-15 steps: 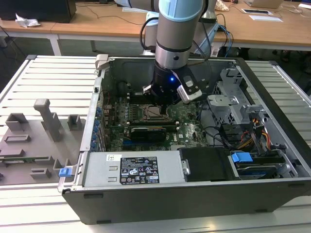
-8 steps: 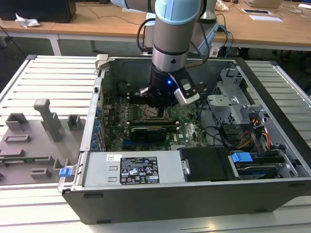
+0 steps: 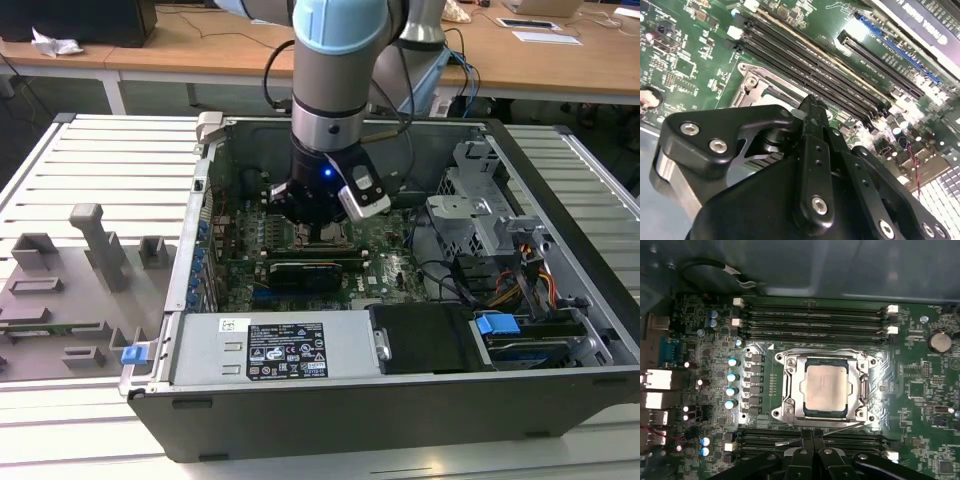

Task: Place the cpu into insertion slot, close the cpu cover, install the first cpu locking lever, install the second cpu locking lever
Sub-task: 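Install the second cpu locking lever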

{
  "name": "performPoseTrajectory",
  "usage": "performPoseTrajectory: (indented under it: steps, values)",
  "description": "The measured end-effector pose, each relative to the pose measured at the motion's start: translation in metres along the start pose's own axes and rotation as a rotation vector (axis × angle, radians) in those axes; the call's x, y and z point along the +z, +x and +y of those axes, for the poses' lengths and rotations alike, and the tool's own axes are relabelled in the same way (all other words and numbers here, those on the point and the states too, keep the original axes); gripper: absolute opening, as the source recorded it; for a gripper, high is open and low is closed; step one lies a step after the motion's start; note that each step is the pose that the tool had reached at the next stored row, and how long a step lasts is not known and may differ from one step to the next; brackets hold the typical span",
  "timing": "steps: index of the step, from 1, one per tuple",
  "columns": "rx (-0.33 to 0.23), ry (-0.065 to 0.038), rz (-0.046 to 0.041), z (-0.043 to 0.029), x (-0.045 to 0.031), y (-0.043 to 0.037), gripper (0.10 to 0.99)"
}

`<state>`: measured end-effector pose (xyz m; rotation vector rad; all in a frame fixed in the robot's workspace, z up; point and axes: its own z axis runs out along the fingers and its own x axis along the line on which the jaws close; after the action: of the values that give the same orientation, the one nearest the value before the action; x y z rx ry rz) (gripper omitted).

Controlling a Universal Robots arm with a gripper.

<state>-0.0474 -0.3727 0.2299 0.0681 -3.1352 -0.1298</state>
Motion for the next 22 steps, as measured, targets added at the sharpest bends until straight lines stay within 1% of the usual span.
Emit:
performPoseTrajectory:
  steps: [2, 3, 4, 5, 6, 9, 11, 12, 14, 17, 22]
  values:
    - [0.000, -0.001, 0.0000, -0.0004, 0.0048, 0.0000, 0.106]
    - [0.000, -0.010, -0.0003, -0.0018, 0.0054, 0.0004, 0.106]
    - [0.000, -0.031, -0.0014, -0.0043, 0.0053, 0.0018, 0.106]
    - [0.000, -0.046, -0.0020, -0.0070, 0.0052, 0.0049, 0.106]
    - [0.000, -0.050, -0.0021, -0.0089, 0.0050, 0.0072, 0.106]
    - [0.000, -0.057, -0.0025, -0.0127, 0.0047, 0.0136, 0.106]
    - [0.000, -0.062, -0.0027, -0.0129, 0.0047, 0.0194, 0.106]
    - [0.000, -0.063, -0.0028, -0.0130, 0.0073, 0.0229, 0.106]
    - [0.000, -0.066, -0.0028, -0.0135, 0.0140, 0.0235, 0.106]
    - [0.000, -0.071, -0.0031, -0.0136, 0.0161, 0.0245, 0.106]
    - [0.000, -0.078, -0.0034, -0.0139, 0.0203, 0.0271, 0.106]
